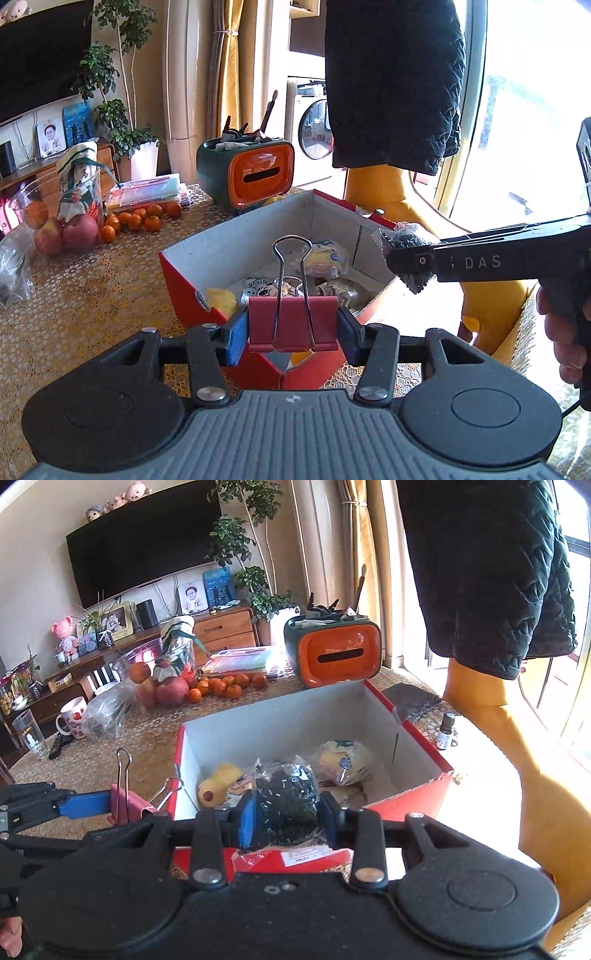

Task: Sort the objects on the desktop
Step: 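Carry the binder clip with left tool while right tool carries the dark bag over the box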

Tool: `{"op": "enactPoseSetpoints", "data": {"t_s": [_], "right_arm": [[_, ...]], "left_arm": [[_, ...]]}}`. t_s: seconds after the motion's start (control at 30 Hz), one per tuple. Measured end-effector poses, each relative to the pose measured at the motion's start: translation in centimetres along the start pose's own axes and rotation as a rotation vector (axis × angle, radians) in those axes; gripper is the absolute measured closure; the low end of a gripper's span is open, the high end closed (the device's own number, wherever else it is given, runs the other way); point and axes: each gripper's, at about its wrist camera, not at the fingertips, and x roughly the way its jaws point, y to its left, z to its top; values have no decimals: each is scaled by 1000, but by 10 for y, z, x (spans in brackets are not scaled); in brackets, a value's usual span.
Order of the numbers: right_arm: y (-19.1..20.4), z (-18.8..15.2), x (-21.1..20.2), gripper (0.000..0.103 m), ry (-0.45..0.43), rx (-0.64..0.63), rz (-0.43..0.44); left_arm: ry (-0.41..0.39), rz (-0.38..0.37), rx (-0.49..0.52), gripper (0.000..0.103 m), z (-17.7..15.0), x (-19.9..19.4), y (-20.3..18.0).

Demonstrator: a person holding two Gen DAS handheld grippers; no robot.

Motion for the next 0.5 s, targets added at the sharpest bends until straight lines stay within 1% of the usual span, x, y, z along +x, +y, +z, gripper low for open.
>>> {"op": "enactPoseSetpoints", "data": {"t_s": [0.23,0.4,0.5], "right_arm": [[-21,18,22,68,2,12,-20],[-31,21,42,68,20,21,-9],[-33,19,54,68,39,24,-1]], "left_arm": [[6,8,57,54,25,32,-7],[58,14,22,54,36,65,3],[64,32,46,54,44,83,9]]}}
